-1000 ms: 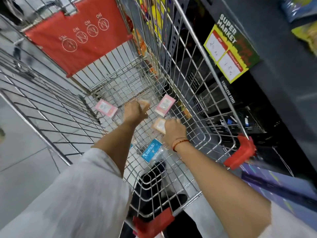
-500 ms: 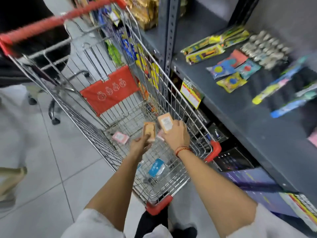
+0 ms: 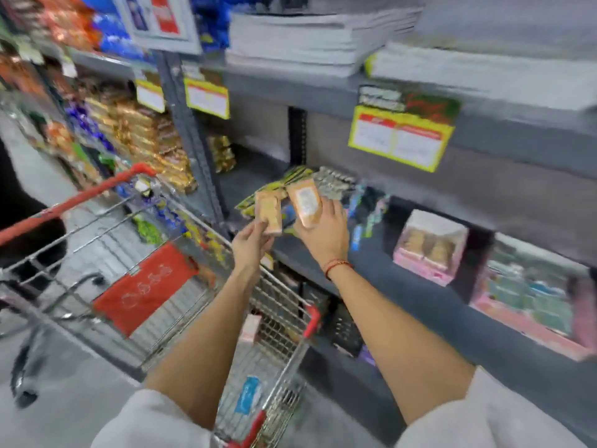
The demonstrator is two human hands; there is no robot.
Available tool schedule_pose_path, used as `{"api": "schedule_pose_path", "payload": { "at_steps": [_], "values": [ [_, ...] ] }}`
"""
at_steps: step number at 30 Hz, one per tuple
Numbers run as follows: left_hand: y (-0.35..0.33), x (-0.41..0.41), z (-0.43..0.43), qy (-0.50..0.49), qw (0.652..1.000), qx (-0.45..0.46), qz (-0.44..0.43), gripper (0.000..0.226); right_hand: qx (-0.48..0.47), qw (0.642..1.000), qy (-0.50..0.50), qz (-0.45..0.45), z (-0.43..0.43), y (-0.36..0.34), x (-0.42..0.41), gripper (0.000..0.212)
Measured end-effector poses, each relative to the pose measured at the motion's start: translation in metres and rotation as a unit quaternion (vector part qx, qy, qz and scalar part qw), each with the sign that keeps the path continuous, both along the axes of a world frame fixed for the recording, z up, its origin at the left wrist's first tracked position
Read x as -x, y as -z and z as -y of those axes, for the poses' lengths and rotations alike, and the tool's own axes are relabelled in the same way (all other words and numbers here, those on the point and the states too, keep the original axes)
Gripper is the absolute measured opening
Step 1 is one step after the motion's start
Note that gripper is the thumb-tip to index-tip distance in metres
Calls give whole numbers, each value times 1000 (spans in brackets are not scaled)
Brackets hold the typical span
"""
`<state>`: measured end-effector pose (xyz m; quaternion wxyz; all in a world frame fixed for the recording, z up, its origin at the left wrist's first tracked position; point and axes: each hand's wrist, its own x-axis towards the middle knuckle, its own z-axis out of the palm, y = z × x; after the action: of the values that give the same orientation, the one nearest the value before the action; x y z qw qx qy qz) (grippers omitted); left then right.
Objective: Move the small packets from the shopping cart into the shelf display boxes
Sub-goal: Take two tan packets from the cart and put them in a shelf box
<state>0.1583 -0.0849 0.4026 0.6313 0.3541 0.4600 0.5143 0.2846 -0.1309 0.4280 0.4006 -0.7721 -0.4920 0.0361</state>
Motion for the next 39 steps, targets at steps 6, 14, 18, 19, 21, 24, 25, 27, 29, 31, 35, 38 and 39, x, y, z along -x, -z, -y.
{"api": "schedule_pose_path", "payload": {
  "at_steps": [6,14,18,19,21,24,25,27,29,31,35,38,39],
  "values": [
    [-21,-125,28,130,990,-30,-38,11,18,985,158,-62,57,7,-106,58],
    [19,-234,50,238,946,-4,-219,19,45,949,283,-133,106,29,-169,81],
    [17,-251,57,263,909,-80,-312,26,34,937,280,-206,106,35,-173,55],
    [18,-253,56,266,902,-93,-328,27,22,935,274,-223,104,39,-175,53],
    [19,-254,52,269,885,-128,-357,26,7,927,267,-262,100,41,-175,51],
    [29,-251,45,298,837,-203,-412,23,6,906,274,-323,95,45,-177,50],
    [29,-247,46,296,812,-236,-444,24,1,902,276,-331,95,44,-177,49],
    [29,-240,44,280,757,-297,-510,27,-2,900,278,-335,96,43,-177,44],
    [31,-236,40,288,683,-392,-545,32,4,907,273,-322,97,42,-178,40],
    [32,-235,36,335,592,-479,-555,37,21,918,277,-282,97,44,-182,40],
    [31,-236,31,377,492,-532,-577,42,72,961,234,-129,94,55,-187,55],
    [32,-238,28,344,486,-546,-590,40,156,972,175,-2,89,61,-187,67],
    [33,-239,27,338,487,-542,-596,39,179,970,164,34,86,63,-188,67]
  ]
}}
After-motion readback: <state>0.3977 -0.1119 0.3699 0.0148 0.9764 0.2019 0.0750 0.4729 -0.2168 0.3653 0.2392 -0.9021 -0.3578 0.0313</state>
